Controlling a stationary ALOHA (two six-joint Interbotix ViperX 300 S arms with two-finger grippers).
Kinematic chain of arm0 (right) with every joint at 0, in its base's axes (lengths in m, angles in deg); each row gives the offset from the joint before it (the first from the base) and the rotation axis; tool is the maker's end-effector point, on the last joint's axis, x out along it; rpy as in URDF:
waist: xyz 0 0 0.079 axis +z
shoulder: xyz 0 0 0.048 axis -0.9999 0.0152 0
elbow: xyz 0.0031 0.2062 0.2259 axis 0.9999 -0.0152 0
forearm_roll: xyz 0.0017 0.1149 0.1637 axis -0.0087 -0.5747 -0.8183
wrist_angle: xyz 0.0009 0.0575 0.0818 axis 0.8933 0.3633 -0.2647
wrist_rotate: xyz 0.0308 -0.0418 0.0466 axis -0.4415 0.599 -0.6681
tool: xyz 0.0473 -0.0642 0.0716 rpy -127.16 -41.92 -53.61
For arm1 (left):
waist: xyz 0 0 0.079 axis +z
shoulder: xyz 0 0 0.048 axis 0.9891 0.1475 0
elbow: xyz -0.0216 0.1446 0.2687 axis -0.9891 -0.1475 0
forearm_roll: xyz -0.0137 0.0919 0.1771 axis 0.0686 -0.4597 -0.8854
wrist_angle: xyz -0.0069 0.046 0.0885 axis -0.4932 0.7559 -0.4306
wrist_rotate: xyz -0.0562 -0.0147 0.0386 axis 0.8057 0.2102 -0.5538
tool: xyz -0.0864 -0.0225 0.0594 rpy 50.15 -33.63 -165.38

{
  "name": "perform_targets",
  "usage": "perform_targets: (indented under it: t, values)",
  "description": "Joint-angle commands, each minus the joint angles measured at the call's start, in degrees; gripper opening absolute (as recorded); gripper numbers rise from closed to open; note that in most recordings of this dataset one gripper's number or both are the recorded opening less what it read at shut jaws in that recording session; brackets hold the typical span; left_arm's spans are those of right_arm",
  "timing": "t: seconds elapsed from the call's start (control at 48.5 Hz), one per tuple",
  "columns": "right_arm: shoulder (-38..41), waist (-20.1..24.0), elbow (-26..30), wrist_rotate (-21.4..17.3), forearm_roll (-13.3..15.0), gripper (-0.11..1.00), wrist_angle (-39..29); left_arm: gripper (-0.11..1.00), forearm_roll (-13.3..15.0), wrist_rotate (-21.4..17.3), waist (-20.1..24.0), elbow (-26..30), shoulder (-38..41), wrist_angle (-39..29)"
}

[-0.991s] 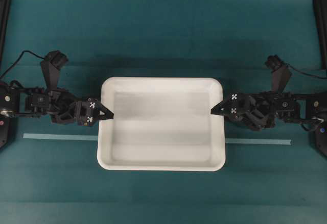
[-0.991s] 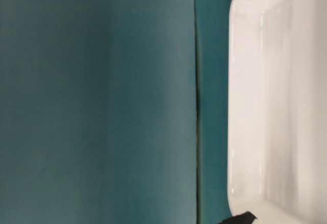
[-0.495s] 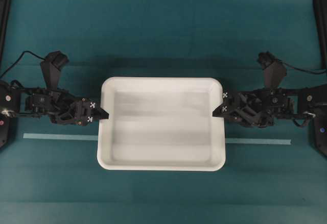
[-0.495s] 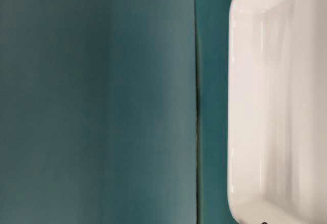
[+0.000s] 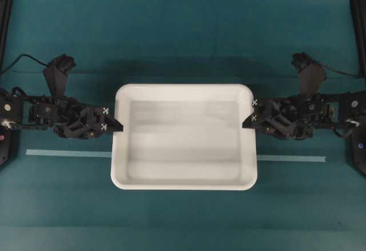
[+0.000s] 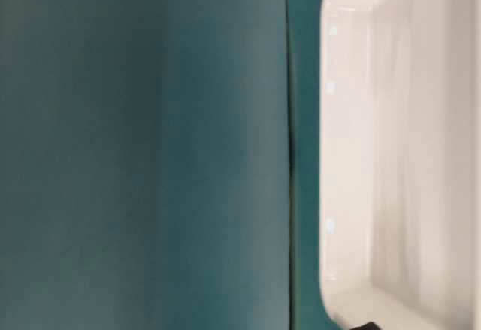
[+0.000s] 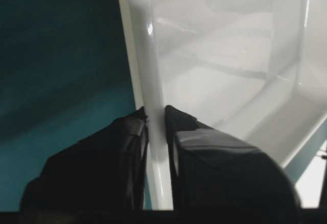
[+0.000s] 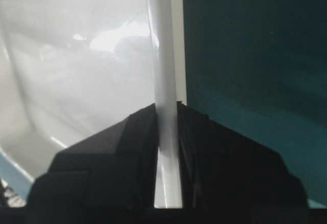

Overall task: Lift the white case with both hands.
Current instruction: 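Close both grippers on the tray's left and right rims, then lift the white tray upward with both grippers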

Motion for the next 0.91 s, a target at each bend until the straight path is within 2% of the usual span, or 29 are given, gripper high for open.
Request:
perform_targets:
  t: [0.0, 0.144, 0.289, 0.475, 0.743, 0.887]
  values:
    - [-1.1, -0.6, 1.8, -0.1, 0.2, 0.11, -3.1, 0.09, -0.1, 0.5, -0.4, 2.1, -1.9, -3.2]
    - [-4.5, -0.5, 3.9, -0.4, 0.2, 0.11, -8.0, 0.09, -0.3, 1.8, -0.6, 5.7, -6.6, -12.7]
    - [-9.5, -0.8, 7.2, -0.5, 0.2, 0.11, -14.7, 0.08, -0.3, 1.9, -0.5, 8.3, -11.0, -19.2]
    - [-15.5, -0.9, 10.5, -1.1, -0.2, 0.11, -23.2, 0.08, -0.3, 2.8, -0.7, 10.5, -16.6, -24.0]
    - [-22.6, -1.1, 17.2, -1.3, -1.7, 0.11, -34.0, 0.08, -0.3, 8.7, -0.7, 14.8, -23.5, -30.6]
    - [-24.8, -1.3, 20.0, -2.2, -2.2, 0.11, -36.7, 0.08, -0.4, 9.0, -0.6, 19.2, -25.6, -33.0]
